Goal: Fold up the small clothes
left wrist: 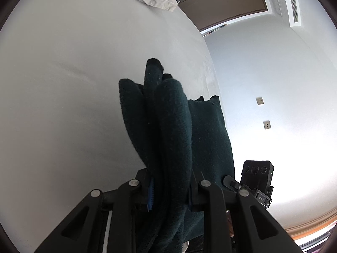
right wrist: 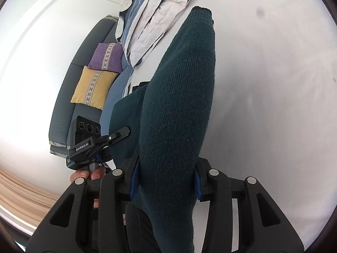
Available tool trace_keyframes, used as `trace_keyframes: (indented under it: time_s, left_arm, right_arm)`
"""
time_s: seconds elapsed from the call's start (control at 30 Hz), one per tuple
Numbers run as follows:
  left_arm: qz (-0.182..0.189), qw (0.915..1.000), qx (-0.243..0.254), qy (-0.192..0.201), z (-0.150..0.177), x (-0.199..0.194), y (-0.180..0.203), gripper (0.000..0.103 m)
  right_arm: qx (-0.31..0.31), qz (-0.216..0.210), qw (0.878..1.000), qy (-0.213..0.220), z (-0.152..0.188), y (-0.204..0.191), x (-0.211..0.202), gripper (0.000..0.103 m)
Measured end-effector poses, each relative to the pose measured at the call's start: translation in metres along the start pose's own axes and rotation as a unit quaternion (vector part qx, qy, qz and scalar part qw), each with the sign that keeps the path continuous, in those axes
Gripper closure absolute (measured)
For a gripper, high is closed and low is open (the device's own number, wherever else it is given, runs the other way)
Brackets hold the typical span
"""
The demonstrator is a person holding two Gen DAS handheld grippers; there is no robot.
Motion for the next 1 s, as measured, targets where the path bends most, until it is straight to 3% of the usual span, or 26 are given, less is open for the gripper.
trace_keyframes:
  time_s: [0.2,0.33,0.4,0.47,0.57,0.8,0.9,1.0]
  left_arm:
    - [-0.008,0.9997,0.019,-0.016,0.059,0.023,0.002,0.079]
    - [-0.030,0.9982,0.009,-0.051,0.087,0.059,-0.028,0.077]
    - [-0.048,0.9978,0.000,-0.045,0.093,0.066,-0.048,0.075]
    - [-0.026,0.9985,-0.021,-0.043,0.096,0.068,-0.061,0.063]
    - [-0.008,0.9990,-0.026,-0.036,0.098,0.067,-0.065,0.063]
    - [-0.067,0.9968,0.044,0.004,0.103,0.048,-0.044,0.056]
    - [-0.117,0.9869,0.102,0.043,0.108,0.025,-0.029,0.043]
    - [-0.186,0.9598,0.174,0.118,0.113,-0.009,-0.004,0.028]
  right_arm:
    - [0.012,0.011,1.000,0.002,0.070,0.027,-0.033,0.065]
    - [0.054,0.034,0.998,-0.011,0.102,0.072,-0.028,0.065]
    - [0.072,0.048,0.996,-0.012,0.112,0.095,-0.023,0.063]
    - [0.091,0.020,0.996,-0.004,0.120,0.110,-0.022,0.063]
    - [0.072,0.007,0.997,0.009,0.125,0.110,-0.024,0.063]
    - [0.073,0.022,0.997,0.034,0.121,0.103,-0.029,0.059]
    - [0.056,0.068,0.994,0.063,0.123,0.109,-0.059,0.056]
    - [0.019,0.147,0.983,0.106,0.127,0.105,-0.094,0.055]
Point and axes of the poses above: each gripper's, at about its wrist camera, not at the fingertips, and x roughly the way its jaws point, y to its right, z to its underside, the point moved 7 cm from there along x, roughly the way its jaws point, and after that the axes turned 5 degrees about z, right-handed, at the moved point
